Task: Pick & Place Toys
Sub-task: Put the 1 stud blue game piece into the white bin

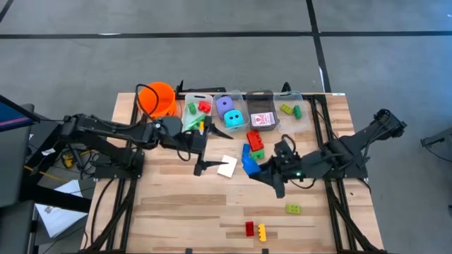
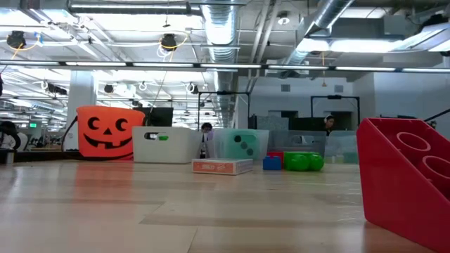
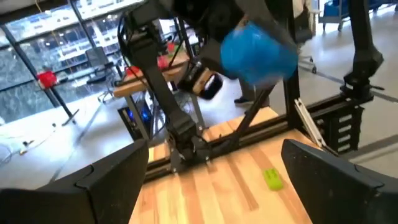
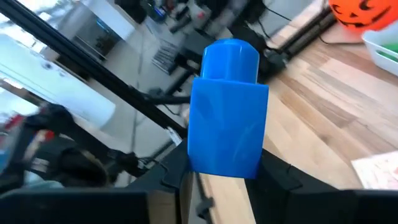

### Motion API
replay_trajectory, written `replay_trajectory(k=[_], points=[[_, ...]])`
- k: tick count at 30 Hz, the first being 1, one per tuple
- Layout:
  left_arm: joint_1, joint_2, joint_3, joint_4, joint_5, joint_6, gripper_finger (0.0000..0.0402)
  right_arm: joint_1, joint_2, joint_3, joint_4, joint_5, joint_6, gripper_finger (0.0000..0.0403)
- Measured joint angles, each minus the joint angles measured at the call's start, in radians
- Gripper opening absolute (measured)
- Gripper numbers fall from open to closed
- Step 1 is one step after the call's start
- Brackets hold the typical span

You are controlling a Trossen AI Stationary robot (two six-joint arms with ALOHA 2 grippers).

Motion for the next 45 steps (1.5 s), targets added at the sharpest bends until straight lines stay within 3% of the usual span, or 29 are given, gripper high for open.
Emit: replay_trajectory(k=[14, 24, 31, 35, 45], points=[[-0.072, 0.11, 0.0, 0.153, 0.024, 0.048, 0.036, -0.047, 0.039, -0.004, 0.033, -0.082, 0.021, 0.0109], [-0.075, 0.109, 0.001, 0.266, -0.017, 0.13, 0.036, -0.053, 0.039, -0.004, 0.046, -0.113, 0.03, 0.0107], [-0.08, 0.11, 0.001, 0.269, 0.004, 0.212, 0.036, -0.07, 0.039, -0.004, 0.049, -0.173, 0.049, 0.0107], [-0.089, 0.11, 0.001, 0.269, 0.055, 0.217, 0.036, -0.084, 0.039, -0.004, 0.056, -0.202, 0.049, 0.0107], [-0.137, 0.116, 0.001, 0.279, 0.055, 0.22, 0.0343, -0.126, 0.039, -0.004, 0.072, -0.286, 0.057, 0.0107]])
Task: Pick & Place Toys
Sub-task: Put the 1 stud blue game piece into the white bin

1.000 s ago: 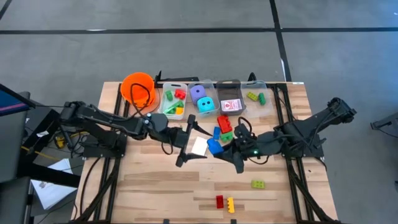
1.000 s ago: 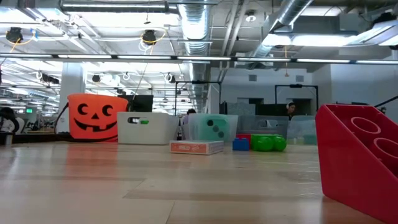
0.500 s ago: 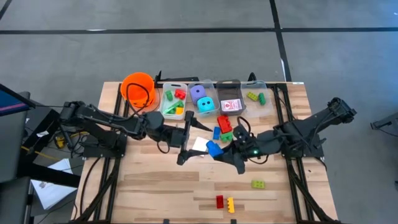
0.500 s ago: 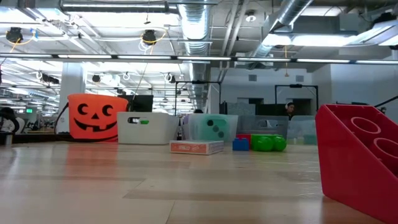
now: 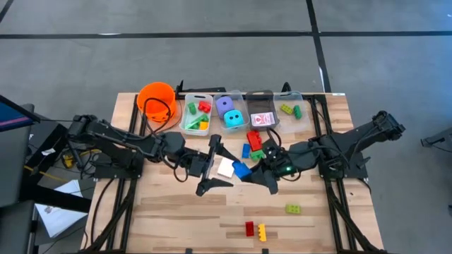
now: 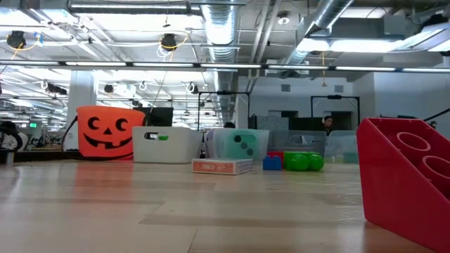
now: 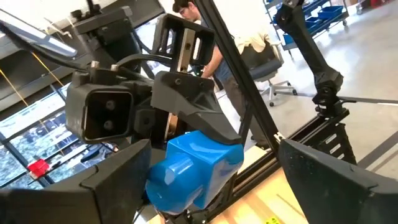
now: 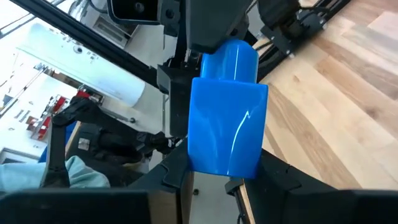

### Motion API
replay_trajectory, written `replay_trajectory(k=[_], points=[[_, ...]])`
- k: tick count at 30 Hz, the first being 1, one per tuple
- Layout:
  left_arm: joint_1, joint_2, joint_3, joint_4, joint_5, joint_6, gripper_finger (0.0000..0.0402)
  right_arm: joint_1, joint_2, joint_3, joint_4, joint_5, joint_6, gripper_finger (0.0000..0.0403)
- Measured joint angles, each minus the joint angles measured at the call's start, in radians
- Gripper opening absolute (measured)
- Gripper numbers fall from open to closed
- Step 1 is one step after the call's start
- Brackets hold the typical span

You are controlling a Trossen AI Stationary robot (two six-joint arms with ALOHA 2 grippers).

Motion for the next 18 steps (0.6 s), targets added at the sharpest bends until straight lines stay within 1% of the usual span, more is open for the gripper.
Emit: replay_trajectory(k=[8, 14, 18], points=[[-0.003, 0.008, 0.001, -0.004, 0.001, 0.023, 0.0312, -0.01, 0.0, -0.001, -0.002, -0.047, 0.05, 0.0105], [0.014, 0.029, 0.001, 0.007, 0.007, 0.024, 0.0309, -0.01, 0.0, -0.001, 0.0, -0.054, 0.072, 0.0105], [0.014, 0.073, 0.001, 0.036, 0.005, 0.023, 0.0307, -0.011, 0.0, 0.0, -0.002, -0.075, 0.081, 0.0102]])
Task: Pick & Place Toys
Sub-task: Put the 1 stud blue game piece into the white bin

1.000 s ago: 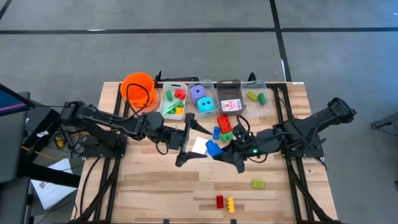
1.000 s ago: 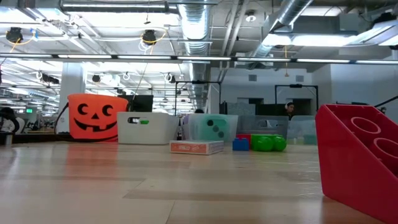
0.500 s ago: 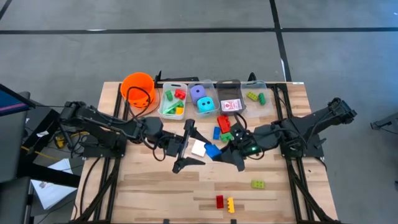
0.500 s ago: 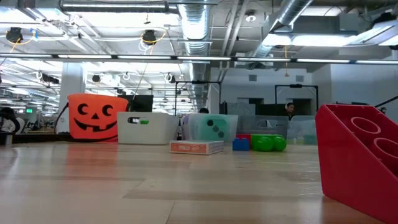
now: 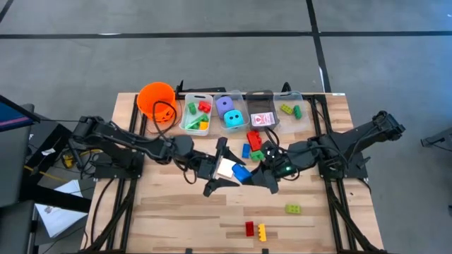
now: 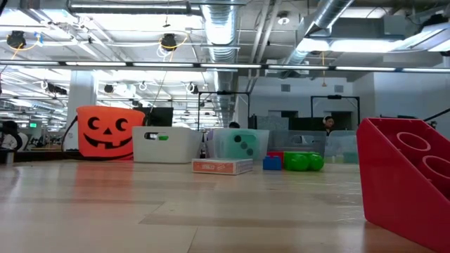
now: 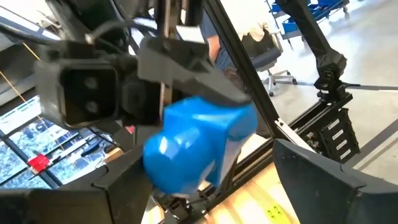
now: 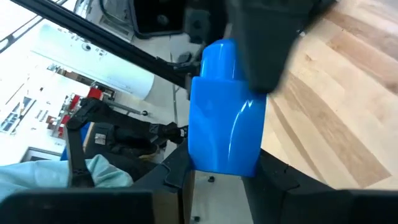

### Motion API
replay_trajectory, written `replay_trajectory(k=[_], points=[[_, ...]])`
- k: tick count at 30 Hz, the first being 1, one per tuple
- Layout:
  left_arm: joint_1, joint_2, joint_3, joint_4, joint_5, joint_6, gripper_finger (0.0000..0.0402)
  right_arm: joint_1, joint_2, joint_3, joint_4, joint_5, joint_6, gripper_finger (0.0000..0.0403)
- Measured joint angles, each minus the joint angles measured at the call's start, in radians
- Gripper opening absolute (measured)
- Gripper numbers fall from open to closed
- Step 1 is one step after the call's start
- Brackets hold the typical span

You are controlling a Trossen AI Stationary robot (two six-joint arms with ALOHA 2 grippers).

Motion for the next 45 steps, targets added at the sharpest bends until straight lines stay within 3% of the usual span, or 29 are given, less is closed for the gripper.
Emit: replay_trajectory(k=[16, 22, 26, 35, 45], points=[[-0.012, -0.027, -0.002, 0.039, 0.014, -0.008, 0.0269, -0.001, -0.001, 0.001, -0.029, 0.0, 0.015, 0.0062], [-0.012, -0.028, -0.002, -0.023, 0.01, -0.01, 0.0253, -0.001, -0.001, 0.001, -0.037, 0.003, -0.003, 0.0019], [-0.012, -0.03, -0.002, -0.056, -0.061, -0.024, 0.0241, -0.001, -0.001, 0.001, -0.042, 0.027, -0.044, 0.0003], [-0.007, -0.079, -0.003, -0.05, -0.191, -0.304, 0.02, -0.01, -0.001, 0.001, -0.051, 0.108, -0.134, 0.0051], [-0.013, -0.116, -0.002, -0.018, -0.213, -0.639, 0.0113, -0.084, -0.001, 0.001, -0.038, 0.109, -0.217, 0.0059]])
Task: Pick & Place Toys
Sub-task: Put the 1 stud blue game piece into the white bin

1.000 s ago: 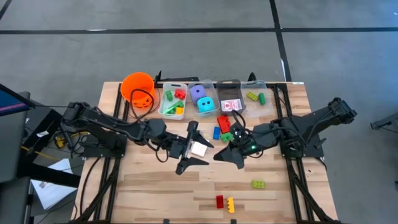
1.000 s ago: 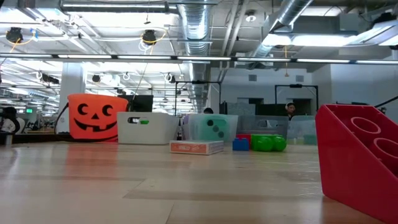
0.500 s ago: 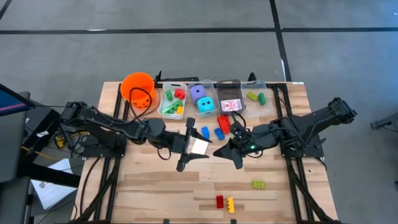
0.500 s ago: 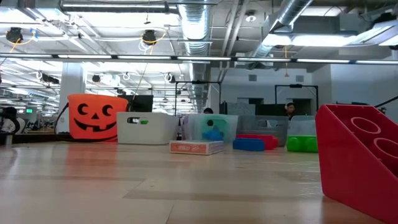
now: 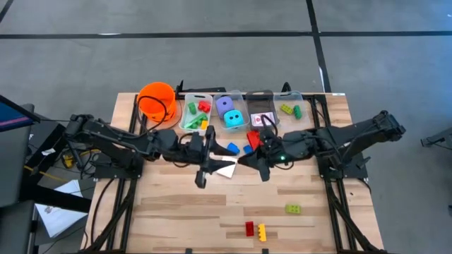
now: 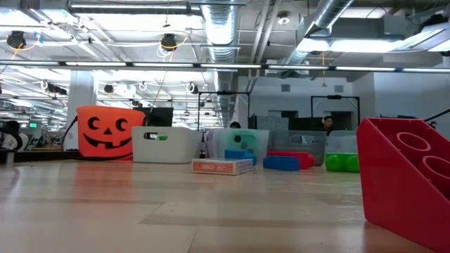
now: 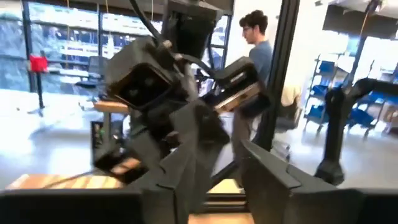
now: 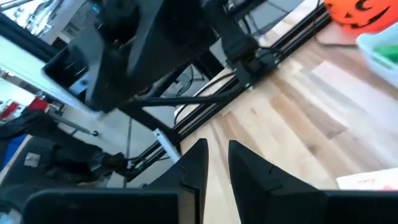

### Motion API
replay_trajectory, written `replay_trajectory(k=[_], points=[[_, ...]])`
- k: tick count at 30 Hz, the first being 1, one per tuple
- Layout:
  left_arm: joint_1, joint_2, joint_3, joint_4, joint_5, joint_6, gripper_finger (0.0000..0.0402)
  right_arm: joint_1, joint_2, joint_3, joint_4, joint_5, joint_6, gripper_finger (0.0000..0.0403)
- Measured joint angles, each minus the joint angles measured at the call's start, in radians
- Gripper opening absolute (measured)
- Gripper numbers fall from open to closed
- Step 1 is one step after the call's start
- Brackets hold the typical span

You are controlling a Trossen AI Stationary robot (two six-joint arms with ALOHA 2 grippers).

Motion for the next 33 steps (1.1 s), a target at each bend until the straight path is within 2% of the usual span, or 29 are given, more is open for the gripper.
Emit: replay_trajectory(k=[6, 12, 16, 18, 24, 28, 33], points=[[-0.01, -0.008, 0.0, -0.009, 0.005, -0.152, 0.0065, -0.052, 0.047, -0.002, 0.003, 0.0, 0.073, 0.0059], [-0.027, -0.008, 0.0, -0.022, 0.004, -0.17, 0.0029, -0.093, 0.16, 0.0, 0.054, -0.011, 0.12, 0.0059], [-0.034, -0.012, 0.0, -0.035, 0.005, -0.165, 0.001, -0.112, 0.23, 0.0, 0.087, -0.096, 0.141, 0.0059], [-0.035, -0.031, 0.0, -0.094, 0.005, -0.156, 0.0003, -0.114, 0.248, 0.002, 0.078, -0.111, 0.166, 0.0059], [-0.03, -0.15, 0.0, -0.337, 0.003, -0.149, 0.0003, -0.114, 0.26, 0.052, -0.078, -0.008, 0.228, 0.0059], [-0.026, -0.264, 0.001, -0.511, -0.003, -0.1, 0.0001, -0.11, 0.246, 0.066, -0.184, 0.01, 0.235, 0.0059], [-0.015, -0.4, 0.001, -0.69, -0.079, -0.041, 0.0003, -0.076, 0.201, 0.072, -0.341, 0.03, 0.23, 0.0058]])
